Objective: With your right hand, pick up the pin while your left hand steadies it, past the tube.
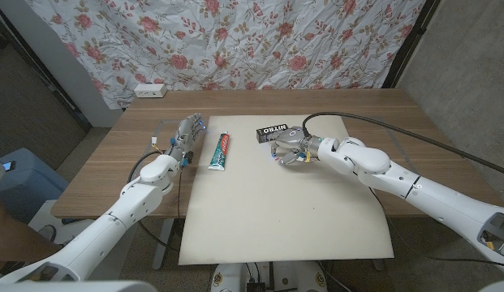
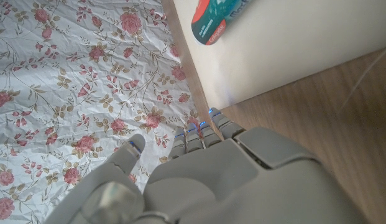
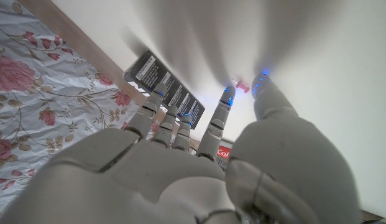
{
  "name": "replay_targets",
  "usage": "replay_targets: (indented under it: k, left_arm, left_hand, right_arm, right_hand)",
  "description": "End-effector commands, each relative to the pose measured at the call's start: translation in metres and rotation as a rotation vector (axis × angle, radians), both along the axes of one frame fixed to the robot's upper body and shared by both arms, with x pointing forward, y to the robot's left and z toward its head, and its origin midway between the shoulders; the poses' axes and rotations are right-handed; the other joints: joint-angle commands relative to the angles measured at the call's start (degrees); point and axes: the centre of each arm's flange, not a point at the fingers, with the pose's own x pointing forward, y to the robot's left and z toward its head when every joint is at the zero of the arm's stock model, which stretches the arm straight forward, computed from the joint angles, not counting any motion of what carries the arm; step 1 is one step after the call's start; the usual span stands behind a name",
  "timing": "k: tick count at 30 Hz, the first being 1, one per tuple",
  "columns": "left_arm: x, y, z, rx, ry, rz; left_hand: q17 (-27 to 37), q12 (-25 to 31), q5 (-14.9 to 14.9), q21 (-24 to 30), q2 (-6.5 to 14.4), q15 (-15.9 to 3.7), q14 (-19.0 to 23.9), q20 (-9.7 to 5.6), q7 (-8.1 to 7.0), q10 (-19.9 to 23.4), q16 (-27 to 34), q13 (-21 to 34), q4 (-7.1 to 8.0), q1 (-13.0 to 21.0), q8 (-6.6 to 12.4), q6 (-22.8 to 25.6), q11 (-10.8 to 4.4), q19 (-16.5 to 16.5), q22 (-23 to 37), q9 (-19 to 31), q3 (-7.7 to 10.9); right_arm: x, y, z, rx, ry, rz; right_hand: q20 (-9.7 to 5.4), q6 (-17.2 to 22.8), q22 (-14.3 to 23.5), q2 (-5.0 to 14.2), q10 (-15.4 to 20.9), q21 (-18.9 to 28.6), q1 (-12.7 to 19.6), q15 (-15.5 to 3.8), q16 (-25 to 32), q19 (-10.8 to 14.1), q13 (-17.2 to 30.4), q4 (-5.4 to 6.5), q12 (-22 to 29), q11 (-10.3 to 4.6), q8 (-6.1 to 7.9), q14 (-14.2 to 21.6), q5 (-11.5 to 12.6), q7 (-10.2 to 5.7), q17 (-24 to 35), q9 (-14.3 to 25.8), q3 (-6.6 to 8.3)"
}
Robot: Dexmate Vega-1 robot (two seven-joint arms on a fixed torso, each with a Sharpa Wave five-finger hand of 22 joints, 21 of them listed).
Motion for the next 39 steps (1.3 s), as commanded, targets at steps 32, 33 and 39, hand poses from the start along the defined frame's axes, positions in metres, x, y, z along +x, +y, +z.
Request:
replay_targets:
  k: [32, 33, 39]
  left_arm:
    - [-0.004, -0.001, -0.006, -0.006, 0.007, 0.005]
    - [-0.004, -0.001, -0.006, -0.007, 0.007, 0.005]
    - [-0.007, -0.002, -0.010, -0.013, 0.008, 0.006]
  left_hand:
    - [0.22, -0.06, -0.24, -0.16, 5.03, 0.30, 0.22, 0.13, -0.30, 0.16, -0.10, 0.10, 0.25, -0.33, -0.18, 0.01, -0.40, 0.52, 0.32, 0.32, 0.51]
    - [0.21, -0.05, -0.24, -0.16, 5.03, 0.26, 0.23, 0.12, -0.32, 0.16, -0.10, 0.10, 0.25, -0.33, -0.18, 0.02, -0.37, 0.53, 0.32, 0.32, 0.51]
    - [0.22, -0.07, -0.24, -0.16, 5.03, 0.25, 0.20, 0.05, -0.34, 0.13, -0.11, 0.10, 0.26, -0.33, -0.18, 0.01, -0.45, 0.56, 0.32, 0.32, 0.52]
  right_arm:
    - [0.007, -0.009, -0.010, 0.029, -0.061, 0.045]
    - [0.007, -0.009, -0.010, 0.028, -0.060, 0.046]
    - [0.006, -0.009, -0.012, 0.026, -0.062, 0.043]
  right_hand:
    - [-1.86, 10.92, 0.39, 0.59, 6.16, 0.06, 2.75, -2.74, 2.05, 3.06, 0.24, 0.58, 0.78, -2.13, 6.23, 3.08, 0.47, -0.23, 1.24, 2.17, -1.52]
    - [-1.90, 11.02, 0.39, 0.60, 6.24, 0.07, 2.78, -2.77, 2.07, 3.12, 0.24, 0.58, 0.79, -2.14, 6.28, 3.12, 0.47, -0.24, 1.25, 2.19, -1.53]
    - [-2.17, 12.03, 0.40, 0.72, 6.91, 0.09, 3.13, -3.00, 2.34, 3.50, 0.23, 0.52, 0.83, -2.50, 6.77, 3.64, 0.48, -0.28, 1.39, 2.32, -1.59]
